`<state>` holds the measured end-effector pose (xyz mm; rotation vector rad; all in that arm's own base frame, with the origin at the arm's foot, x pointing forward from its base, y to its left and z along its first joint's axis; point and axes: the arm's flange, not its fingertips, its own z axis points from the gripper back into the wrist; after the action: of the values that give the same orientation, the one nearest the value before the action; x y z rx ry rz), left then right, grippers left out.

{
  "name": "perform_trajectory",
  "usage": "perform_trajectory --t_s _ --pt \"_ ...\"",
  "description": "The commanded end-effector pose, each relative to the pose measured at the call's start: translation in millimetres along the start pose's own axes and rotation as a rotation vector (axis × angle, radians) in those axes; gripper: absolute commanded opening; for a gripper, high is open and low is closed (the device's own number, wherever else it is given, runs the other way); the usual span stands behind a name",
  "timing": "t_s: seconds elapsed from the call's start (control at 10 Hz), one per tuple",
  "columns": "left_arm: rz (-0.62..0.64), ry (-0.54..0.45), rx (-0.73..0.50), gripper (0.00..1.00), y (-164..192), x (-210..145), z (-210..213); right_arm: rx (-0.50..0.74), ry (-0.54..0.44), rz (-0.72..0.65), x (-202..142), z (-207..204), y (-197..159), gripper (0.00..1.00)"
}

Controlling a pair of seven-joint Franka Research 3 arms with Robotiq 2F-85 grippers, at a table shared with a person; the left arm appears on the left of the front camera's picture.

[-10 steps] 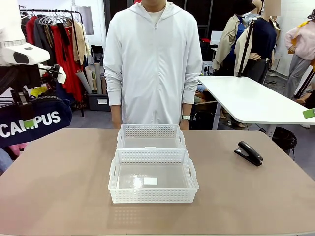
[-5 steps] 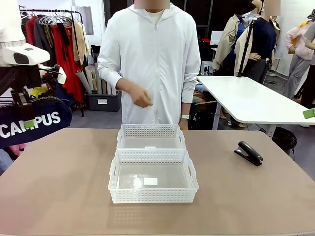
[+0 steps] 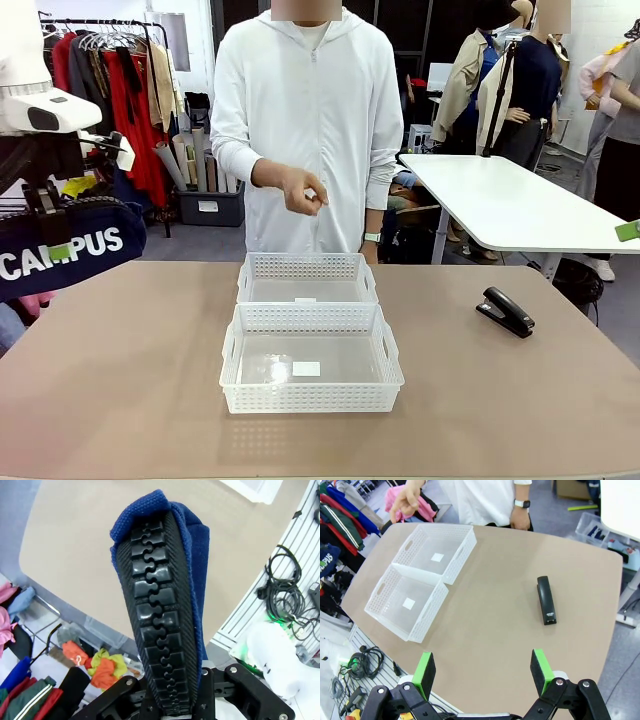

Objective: Distribute items into two baskets.
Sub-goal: Move the picked Pencil pouch towards the Organizing basket indicated by the person, stopping as directed.

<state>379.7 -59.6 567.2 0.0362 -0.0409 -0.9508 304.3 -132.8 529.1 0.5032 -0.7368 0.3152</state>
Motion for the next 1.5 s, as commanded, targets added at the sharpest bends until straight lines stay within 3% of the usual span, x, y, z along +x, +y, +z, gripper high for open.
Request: perform_trajectory --t_s 0.0,0.9,1.4 --pt "0.001 -0.005 0.005 0.0 -3 -2 1 0.02 -0.02 0.002 2 0 1 1.0" --pt "0.001 -0.005 0.005 0.0 -3 -2 1 0.02 -0.02 0.002 2 0 1 1.0" --pt "-0.033 -0.021 -0.009 0.0 24 5 3 0.02 -0.02 0.002 2 0 1 1.0"
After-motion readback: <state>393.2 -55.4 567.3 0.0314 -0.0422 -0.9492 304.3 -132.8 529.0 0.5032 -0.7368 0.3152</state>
